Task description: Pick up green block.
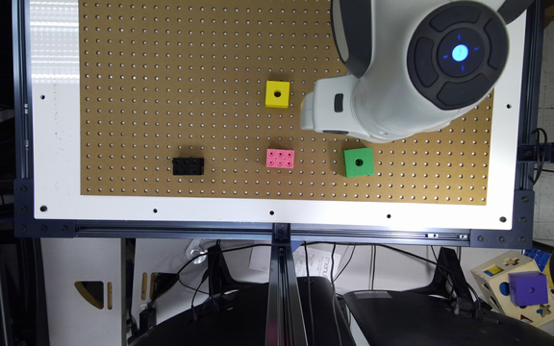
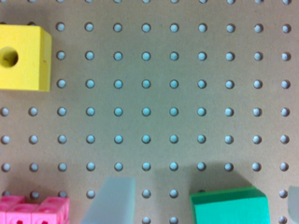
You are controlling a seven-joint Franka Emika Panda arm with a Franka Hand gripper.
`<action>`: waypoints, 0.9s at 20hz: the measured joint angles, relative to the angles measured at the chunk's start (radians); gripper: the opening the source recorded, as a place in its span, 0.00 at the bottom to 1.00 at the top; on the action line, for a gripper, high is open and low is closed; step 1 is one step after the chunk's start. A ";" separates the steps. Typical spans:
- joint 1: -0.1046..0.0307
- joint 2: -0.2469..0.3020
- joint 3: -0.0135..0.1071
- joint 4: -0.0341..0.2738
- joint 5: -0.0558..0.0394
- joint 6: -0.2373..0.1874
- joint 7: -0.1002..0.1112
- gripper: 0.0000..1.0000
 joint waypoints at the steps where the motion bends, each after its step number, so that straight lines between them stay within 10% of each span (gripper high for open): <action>1: 0.000 0.014 0.000 0.018 0.0000 0.000 0.000 1.00; 12: 0.001 0.206 0.003 0.182 0.0000 0.012 0.000 1.00; 18: 0.002 0.226 0.021 0.191 0.0000 0.014 0.003 1.00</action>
